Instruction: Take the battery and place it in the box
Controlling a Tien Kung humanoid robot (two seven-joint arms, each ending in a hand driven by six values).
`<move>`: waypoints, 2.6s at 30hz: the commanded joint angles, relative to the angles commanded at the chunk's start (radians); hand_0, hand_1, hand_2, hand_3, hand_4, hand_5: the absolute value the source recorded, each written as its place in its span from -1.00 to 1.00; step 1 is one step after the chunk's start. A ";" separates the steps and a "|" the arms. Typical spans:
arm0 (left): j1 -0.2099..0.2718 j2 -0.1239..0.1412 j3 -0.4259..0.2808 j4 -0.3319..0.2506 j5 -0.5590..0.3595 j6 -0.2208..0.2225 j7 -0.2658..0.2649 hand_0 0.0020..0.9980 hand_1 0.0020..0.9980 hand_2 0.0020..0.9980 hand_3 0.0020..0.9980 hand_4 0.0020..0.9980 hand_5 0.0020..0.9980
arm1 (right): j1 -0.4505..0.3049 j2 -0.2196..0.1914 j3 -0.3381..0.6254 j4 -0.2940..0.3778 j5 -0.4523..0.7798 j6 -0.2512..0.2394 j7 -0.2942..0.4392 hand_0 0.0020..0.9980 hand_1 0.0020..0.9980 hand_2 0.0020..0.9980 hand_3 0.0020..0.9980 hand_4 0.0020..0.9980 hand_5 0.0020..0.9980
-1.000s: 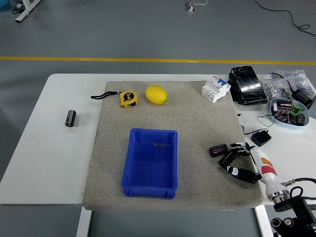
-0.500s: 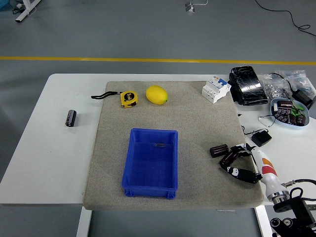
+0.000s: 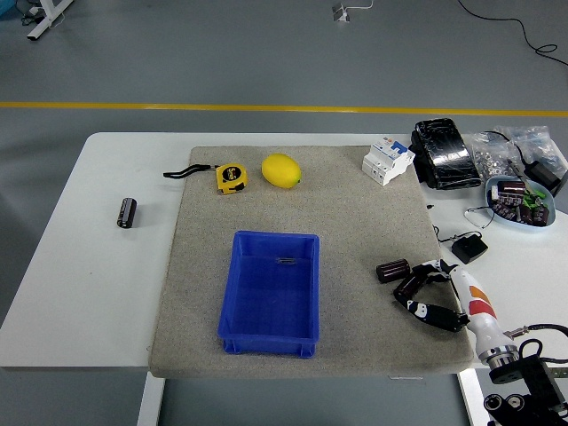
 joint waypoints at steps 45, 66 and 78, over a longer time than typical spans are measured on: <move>-0.004 0.007 0.014 0.002 -0.031 0.013 -0.017 0.45 0.34 0.43 0.49 0.40 0.67 | 0.261 0.005 -0.370 0.378 -0.167 0.149 -0.208 -0.06 0.08 0.24 0.58 1.00 -0.77; 0.000 0.010 -0.005 0.003 -0.004 0.019 -0.008 0.44 0.31 0.40 0.48 0.41 0.66 | 0.274 0.017 -0.328 0.360 -0.249 0.165 -0.245 0.49 0.43 0.65 0.79 1.00 -0.74; -0.002 0.010 -0.015 0.002 0.012 0.019 0.000 0.43 0.31 0.40 0.48 0.40 0.66 | 0.229 -0.033 -0.167 0.320 -0.319 0.117 -0.211 0.43 0.38 0.55 0.70 1.00 -0.67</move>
